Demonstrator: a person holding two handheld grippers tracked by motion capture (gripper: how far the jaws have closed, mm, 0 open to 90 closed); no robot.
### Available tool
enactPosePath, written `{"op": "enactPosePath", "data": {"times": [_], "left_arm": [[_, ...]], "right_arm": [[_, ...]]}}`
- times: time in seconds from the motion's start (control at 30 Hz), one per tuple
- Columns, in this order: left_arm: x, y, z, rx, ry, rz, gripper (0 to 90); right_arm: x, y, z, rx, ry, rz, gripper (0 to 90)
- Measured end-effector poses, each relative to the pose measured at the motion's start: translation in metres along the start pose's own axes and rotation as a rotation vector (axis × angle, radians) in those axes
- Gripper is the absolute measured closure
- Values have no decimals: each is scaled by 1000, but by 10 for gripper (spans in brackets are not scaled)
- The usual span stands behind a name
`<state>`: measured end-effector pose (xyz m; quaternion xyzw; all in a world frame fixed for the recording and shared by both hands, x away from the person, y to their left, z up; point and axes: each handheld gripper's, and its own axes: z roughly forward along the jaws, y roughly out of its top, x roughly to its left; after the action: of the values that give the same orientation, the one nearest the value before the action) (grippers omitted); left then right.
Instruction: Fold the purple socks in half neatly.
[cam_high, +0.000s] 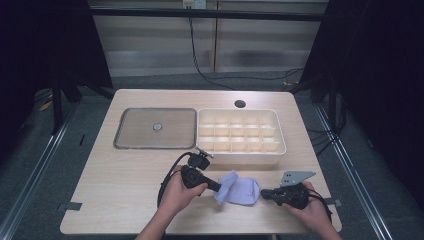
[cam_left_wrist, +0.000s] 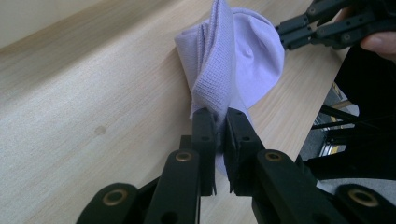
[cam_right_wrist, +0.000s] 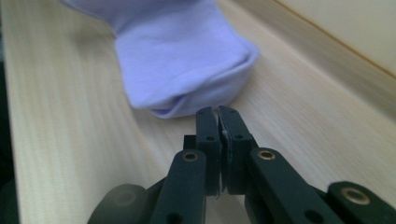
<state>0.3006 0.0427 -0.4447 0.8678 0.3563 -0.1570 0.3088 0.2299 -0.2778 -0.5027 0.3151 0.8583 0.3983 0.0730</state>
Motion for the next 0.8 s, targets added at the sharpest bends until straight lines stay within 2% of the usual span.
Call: {"op": "enactPosePath", "data": {"times": [0.07,0.13,0.3,0.5,0.8], "left_arm": [[0,0,0,-2,-1,0,835],[0,1,0,1,0,3,835],[-1,2,0,0,-2,3,835],[-4,5,0,-11,-14,-2,835],[-11,12,-1,4,-13,19,835]], "right_arm": [[-1,0,-1,0,-10,2,881],[-5,-1,-1,0,-21,23,882],[-8,0,1,-1,-38,22,887],[-6,4,6,1,-40,-4,900],[-1,8,11,3,-29,-29,900]]}}
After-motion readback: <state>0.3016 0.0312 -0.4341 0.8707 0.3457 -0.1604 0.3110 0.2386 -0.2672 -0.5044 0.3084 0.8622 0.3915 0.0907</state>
